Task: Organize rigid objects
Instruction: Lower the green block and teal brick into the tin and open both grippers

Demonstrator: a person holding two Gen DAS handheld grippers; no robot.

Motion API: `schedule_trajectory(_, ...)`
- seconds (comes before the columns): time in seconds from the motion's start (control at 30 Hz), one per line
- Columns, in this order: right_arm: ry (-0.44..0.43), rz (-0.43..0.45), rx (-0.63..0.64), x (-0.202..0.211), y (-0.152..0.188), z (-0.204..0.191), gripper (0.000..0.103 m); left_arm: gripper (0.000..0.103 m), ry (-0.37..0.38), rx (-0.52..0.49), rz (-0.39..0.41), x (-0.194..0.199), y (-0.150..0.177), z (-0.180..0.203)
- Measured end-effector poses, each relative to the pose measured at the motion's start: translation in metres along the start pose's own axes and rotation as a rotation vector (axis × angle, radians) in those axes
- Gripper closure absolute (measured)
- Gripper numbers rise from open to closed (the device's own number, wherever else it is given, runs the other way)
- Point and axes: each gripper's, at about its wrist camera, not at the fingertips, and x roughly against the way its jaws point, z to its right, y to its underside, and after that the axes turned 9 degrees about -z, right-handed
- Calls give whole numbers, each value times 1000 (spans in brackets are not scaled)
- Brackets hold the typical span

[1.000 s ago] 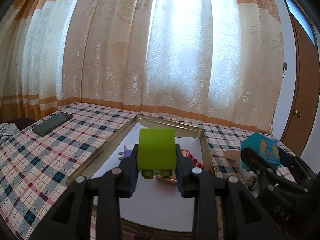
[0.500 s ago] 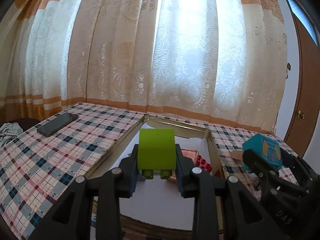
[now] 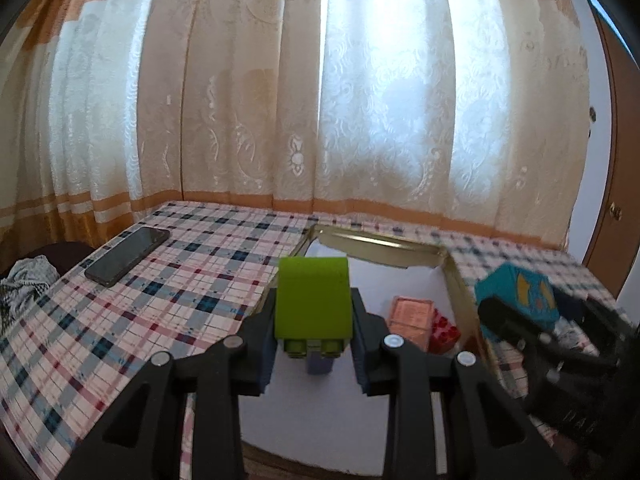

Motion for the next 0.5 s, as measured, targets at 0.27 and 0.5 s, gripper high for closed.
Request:
schedule_trajectory(0.27, -75, -166, 1, -49, -17, -2, 28, 72, 15, 1, -145, -32, -7, -8)
schedule_trajectory(0.5, -129, -233, 4, -66, -13, -8, 27, 60, -53, 3, -165, -42, -7, -13)
